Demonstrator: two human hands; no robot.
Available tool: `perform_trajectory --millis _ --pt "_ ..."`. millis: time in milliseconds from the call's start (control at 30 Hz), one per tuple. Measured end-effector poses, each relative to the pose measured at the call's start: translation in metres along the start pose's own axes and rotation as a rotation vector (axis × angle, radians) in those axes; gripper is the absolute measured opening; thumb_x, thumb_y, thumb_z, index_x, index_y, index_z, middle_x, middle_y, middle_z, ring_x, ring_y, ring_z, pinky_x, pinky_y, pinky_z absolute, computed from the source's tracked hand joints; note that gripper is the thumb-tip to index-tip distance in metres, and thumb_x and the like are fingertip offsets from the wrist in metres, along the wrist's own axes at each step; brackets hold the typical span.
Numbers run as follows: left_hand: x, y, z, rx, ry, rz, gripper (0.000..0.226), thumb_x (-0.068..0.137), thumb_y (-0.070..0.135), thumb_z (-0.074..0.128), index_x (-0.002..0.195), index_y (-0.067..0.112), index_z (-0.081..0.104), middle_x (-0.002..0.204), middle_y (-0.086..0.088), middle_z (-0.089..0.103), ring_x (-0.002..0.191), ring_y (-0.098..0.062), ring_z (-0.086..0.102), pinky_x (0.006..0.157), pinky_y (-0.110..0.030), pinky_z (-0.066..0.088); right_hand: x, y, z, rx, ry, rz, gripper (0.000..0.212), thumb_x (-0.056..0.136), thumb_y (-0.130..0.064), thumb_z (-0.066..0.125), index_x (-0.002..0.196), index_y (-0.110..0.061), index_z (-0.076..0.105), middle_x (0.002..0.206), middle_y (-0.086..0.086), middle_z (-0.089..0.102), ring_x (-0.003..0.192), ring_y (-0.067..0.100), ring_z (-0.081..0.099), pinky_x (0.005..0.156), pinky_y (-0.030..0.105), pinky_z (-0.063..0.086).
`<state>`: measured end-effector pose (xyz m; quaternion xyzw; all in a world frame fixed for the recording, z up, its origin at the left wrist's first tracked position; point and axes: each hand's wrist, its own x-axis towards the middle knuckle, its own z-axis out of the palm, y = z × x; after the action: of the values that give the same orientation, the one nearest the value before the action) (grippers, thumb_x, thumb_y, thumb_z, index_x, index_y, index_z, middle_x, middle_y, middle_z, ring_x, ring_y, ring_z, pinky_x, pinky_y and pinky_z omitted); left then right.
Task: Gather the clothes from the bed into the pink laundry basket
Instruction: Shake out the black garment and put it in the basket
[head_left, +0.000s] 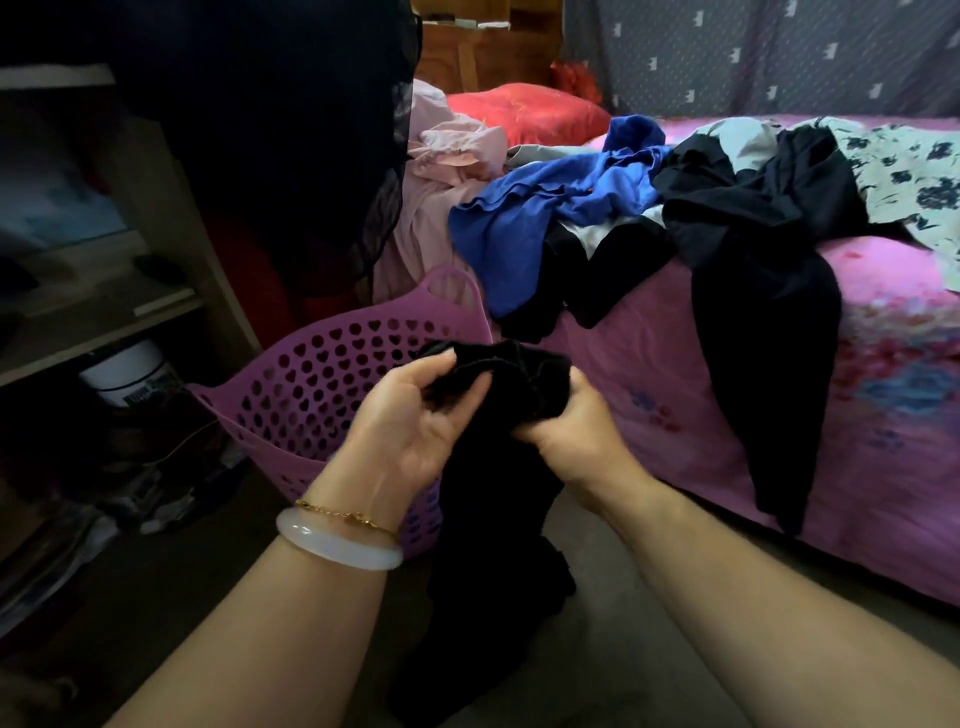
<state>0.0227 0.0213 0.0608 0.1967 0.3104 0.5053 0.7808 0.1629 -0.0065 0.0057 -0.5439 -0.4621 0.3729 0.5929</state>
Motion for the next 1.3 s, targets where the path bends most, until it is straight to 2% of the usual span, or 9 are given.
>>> perform_trajectory --millis 133,300,467,667,833,1000,1133,1233,1300 --pt "-0.003 0.019 -0.031 0.541 -0.233 0.126 0.042 0.073 0.014 0.066 0.113 0.004 0.059 0.100 -0.006 0.068 0.094 -0.016 0.067 0.080 -0.025 0.057 0.009 -0.033 -0.014 0.207 0.040 0.106 0.026 0.075 0.013 0.061 0.085 -0.010 0.067 0.077 0.008 0.072 0.070 0.023 0.068 0.066 0.031 0.057" --pt "0.008 0.007 -0.065 0.976 -0.150 0.054 0.075 0.054 0.006 0.087 0.119 0.028 0.056 0.123 0.001 0.062 0.115 -0.014 0.059 0.096 -0.030 0.050 0.006 -0.067 -0.016 0.459 -0.179 0.184 0.025 0.083 0.011 0.045 0.084 -0.005 0.065 0.078 0.013 0.069 0.071 0.025 0.067 0.075 0.040 0.056" --pt "-0.004 -0.020 -0.058 0.953 -0.222 0.020 0.039 0.082 -0.013 0.058 0.098 0.023 0.062 0.090 0.010 0.073 0.080 0.001 0.069 0.067 -0.015 0.052 0.010 -0.077 -0.014 0.585 -0.282 0.309 0.024 0.082 0.000 0.047 0.098 -0.003 0.065 0.091 0.014 0.070 0.079 0.025 0.068 0.079 0.037 0.057" --pt "-0.018 0.010 -0.013 0.700 -0.235 0.393 0.019 0.087 0.003 0.062 0.104 0.005 0.069 0.097 -0.010 0.075 0.091 -0.022 0.072 0.076 -0.029 0.059 0.012 -0.056 -0.034 0.560 -0.378 0.404 0.052 0.079 -0.046 0.059 0.118 -0.012 0.069 0.118 0.010 0.070 0.108 0.023 0.067 0.096 0.038 0.050" --pt "-0.024 0.013 0.005 0.928 -0.209 0.705 0.011 0.083 -0.001 0.067 0.092 0.004 0.068 0.085 -0.004 0.074 0.079 -0.014 0.071 0.072 -0.027 0.056 -0.004 -0.044 -0.020 0.249 -0.434 0.279 0.033 0.080 -0.001 0.064 0.113 -0.004 0.069 0.110 0.019 0.070 0.096 0.031 0.067 0.090 0.037 0.054" --pt "-0.030 0.039 0.015 0.688 -0.160 0.736 0.015 0.088 0.005 0.063 0.097 0.017 0.067 0.097 -0.005 0.074 0.093 -0.018 0.071 0.081 -0.029 0.058 0.010 -0.083 -0.032 0.544 -0.379 0.167 0.032 0.087 -0.018 0.059 0.116 -0.007 0.066 0.109 0.011 0.072 0.098 0.022 0.070 0.082 0.030 0.058" --pt "-0.018 0.030 0.005 0.569 -0.001 0.585 0.010 0.090 0.011 0.063 0.098 0.013 0.068 0.098 -0.014 0.074 0.091 -0.028 0.072 0.077 -0.039 0.059 -0.006 -0.066 -0.027 0.049 -0.577 0.243 0.031 0.076 -0.004 0.069 0.107 -0.008 0.070 0.106 0.012 0.073 0.096 0.025 0.069 0.088 0.033 0.055" --pt "-0.007 0.026 -0.008 0.286 0.111 0.331 0.027 0.091 0.021 0.062 0.111 0.004 0.066 0.100 -0.017 0.072 0.082 -0.027 0.073 0.063 -0.036 0.059 -0.004 -0.062 -0.021 0.207 -0.430 0.326 0.023 0.080 -0.001 0.065 0.102 -0.002 0.071 0.100 0.019 0.073 0.082 0.028 0.071 0.081 0.037 0.058" --pt "-0.003 0.028 -0.015 0.169 0.026 0.189 0.043 0.091 0.034 0.057 0.121 0.003 0.062 0.114 -0.015 0.070 0.094 -0.024 0.071 0.076 -0.036 0.058 0.004 -0.066 -0.023 0.447 -0.319 0.349 0.019 0.082 -0.008 0.065 0.099 -0.004 0.071 0.093 0.015 0.074 0.076 0.023 0.072 0.073 0.033 0.061"
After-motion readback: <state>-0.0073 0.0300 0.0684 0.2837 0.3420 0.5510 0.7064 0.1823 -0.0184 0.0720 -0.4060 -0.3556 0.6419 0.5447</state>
